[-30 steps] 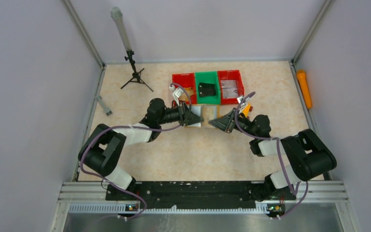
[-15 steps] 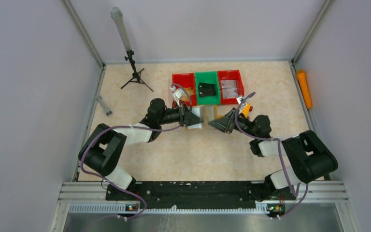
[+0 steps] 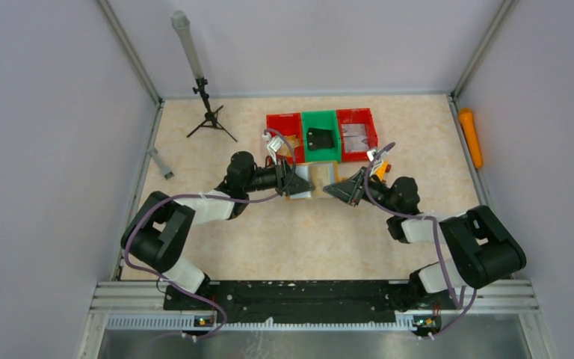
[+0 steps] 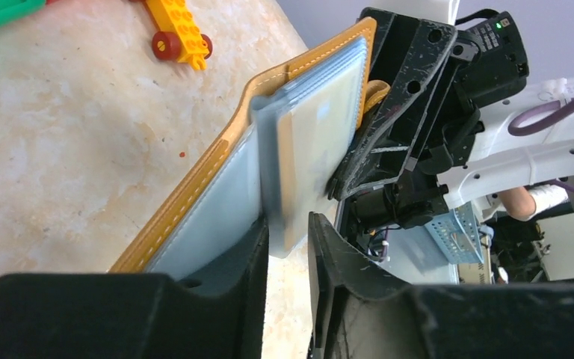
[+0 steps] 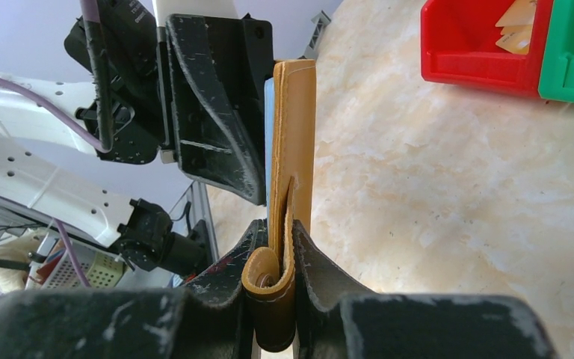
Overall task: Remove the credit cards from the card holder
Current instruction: Remove the credit card from the card holder.
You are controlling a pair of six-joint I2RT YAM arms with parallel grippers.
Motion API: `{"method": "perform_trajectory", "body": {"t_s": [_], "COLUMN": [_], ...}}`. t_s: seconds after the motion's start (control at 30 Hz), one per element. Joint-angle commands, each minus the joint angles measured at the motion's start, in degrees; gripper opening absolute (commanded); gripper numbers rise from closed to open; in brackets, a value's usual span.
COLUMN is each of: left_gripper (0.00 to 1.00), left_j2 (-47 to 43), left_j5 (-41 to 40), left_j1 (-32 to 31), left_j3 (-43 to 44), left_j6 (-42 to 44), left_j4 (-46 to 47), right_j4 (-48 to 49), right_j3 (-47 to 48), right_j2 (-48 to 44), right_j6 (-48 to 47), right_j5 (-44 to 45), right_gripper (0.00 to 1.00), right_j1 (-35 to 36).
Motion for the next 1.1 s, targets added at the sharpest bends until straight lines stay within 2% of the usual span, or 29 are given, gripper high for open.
{"method": "perform_trajectory", "body": {"t_s": [0.0,0.17,0.27,0.37,0.43,0.47,0.5,0.57,0.6,0.67,0.73,0.87,0.9,0.93,0.97,1.07], "left_gripper": [0.32,0.28,0.19,0.03,0.01,0.03,0.1,0.34,0.42,0.45,0.39,0.11,0.06,0.01,0.0,0.0], "left_j2": [-0.55,1.15,1.52,2.12,2.52,2.67,2.72,2.66,2.58,2.33,2.02,1.36,1.21,1.04,0.87,0.32], "left_j5": [2.39,5.15,5.69,6.67,6.98,7.13,7.28,7.25,7.09,6.63,5.38,2.93,2.63,2.4,2.0,1.23], "left_j1": [0.33,0.25,0.12,-0.16,-0.27,-0.32,-0.31,-0.42,-0.45,-0.45,-0.45,-0.53,-0.47,-0.48,-0.41,-0.04], "left_j3": [0.41,0.32,0.58,0.67,0.88,0.89,0.97,0.79,0.67,0.78,1.6,2.8,2.95,2.92,3.03,2.94], "left_j6": [-1.63,-4.97,-5.54,-6.72,-7.22,-7.32,-7.44,-7.51,-7.42,-6.49,-4.25,0.03,0.62,1.01,1.56,2.51], "left_j4": [5.99,11.91,12.26,14.19,14.91,15.09,15.25,15.41,15.29,13.47,8.7,1.75,0.96,0.34,-0.5,-2.3], "right_j4": [6.5,8.16,9.04,8.97,8.58,7.89,6.69,5.15,5.1,5.48,6.95,9.57,9.5,9.39,9.16,7.18], "right_j3": [0.47,0.73,0.99,1.21,1.31,1.41,1.73,2.12,2.19,2.19,1.99,1.83,1.8,1.75,1.68,1.47], "right_j2": [-1.02,0.22,1.13,1.79,1.84,1.78,1.7,1.51,1.36,1.33,1.3,1.38,1.32,1.2,1.01,-0.37], "right_j6": [0.56,1.79,2.4,2.59,2.34,2.02,1.51,0.75,0.74,0.73,1.19,2.23,2.08,2.03,1.86,0.7], "right_j5": [-2.39,-3.08,-3.58,-3.7,-3.61,-3.41,-3.32,-3.27,-3.31,-3.64,-4.15,-5.32,-5.34,-5.23,-5.05,-4.04], "right_gripper": [0.0,0.0,0.0,0.0,0.0,0.0,0.0,0.0,0.0,0.0,0.0,0.0,0.01,0.08,0.14,0.23], "right_j1": [0.79,0.77,0.8,0.77,0.79,0.87,0.93,1.26,1.42,1.56,1.64,1.99,1.97,1.97,2.04,2.01]}}
